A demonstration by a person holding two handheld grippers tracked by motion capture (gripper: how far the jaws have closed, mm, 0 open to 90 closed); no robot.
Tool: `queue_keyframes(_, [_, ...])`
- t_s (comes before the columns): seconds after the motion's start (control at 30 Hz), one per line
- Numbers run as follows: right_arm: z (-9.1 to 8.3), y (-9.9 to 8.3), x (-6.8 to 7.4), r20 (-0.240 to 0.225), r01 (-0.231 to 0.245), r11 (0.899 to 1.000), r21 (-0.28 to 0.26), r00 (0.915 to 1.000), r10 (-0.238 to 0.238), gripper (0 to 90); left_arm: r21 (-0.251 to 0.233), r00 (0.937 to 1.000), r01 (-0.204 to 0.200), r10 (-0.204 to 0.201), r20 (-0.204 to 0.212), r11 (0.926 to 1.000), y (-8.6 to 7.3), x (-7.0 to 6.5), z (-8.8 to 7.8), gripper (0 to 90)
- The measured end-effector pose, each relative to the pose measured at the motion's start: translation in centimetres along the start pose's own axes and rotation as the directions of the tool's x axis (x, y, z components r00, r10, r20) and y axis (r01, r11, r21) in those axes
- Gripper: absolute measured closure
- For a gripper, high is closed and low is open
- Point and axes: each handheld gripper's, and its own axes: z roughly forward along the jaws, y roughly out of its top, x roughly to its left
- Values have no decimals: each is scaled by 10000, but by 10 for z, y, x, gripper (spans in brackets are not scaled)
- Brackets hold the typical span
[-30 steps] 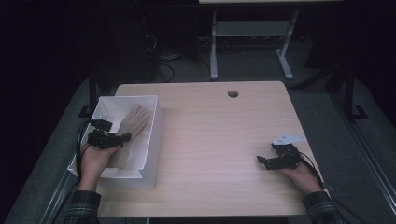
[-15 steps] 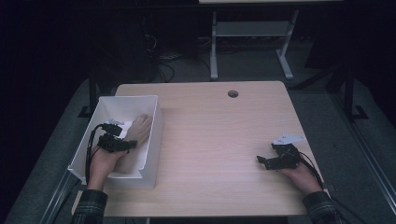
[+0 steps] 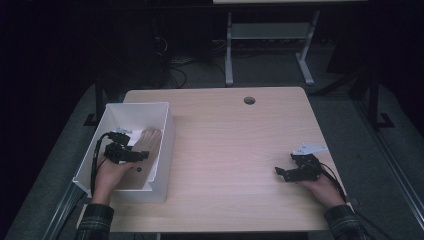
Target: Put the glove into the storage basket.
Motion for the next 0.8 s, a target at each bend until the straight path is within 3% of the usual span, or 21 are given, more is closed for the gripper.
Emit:
queue_keyframes(0.2, [0,0,0,7,28,10000,9,10000,-28,139,-474,9997,-175,184,189,9987,15,-6,-22,211])
queue_keyframes(0.47, [0,0,0,0,2,10000,-4,10000,-2,139,-1387,9959,-533,627,648,9889,46,-26,-56,208])
queue_keyframes(0.8, [0,0,0,-1,-3,10000,-4,10000,3,139,-1853,9853,-964,1201,1212,9779,72,-54,-71,207])
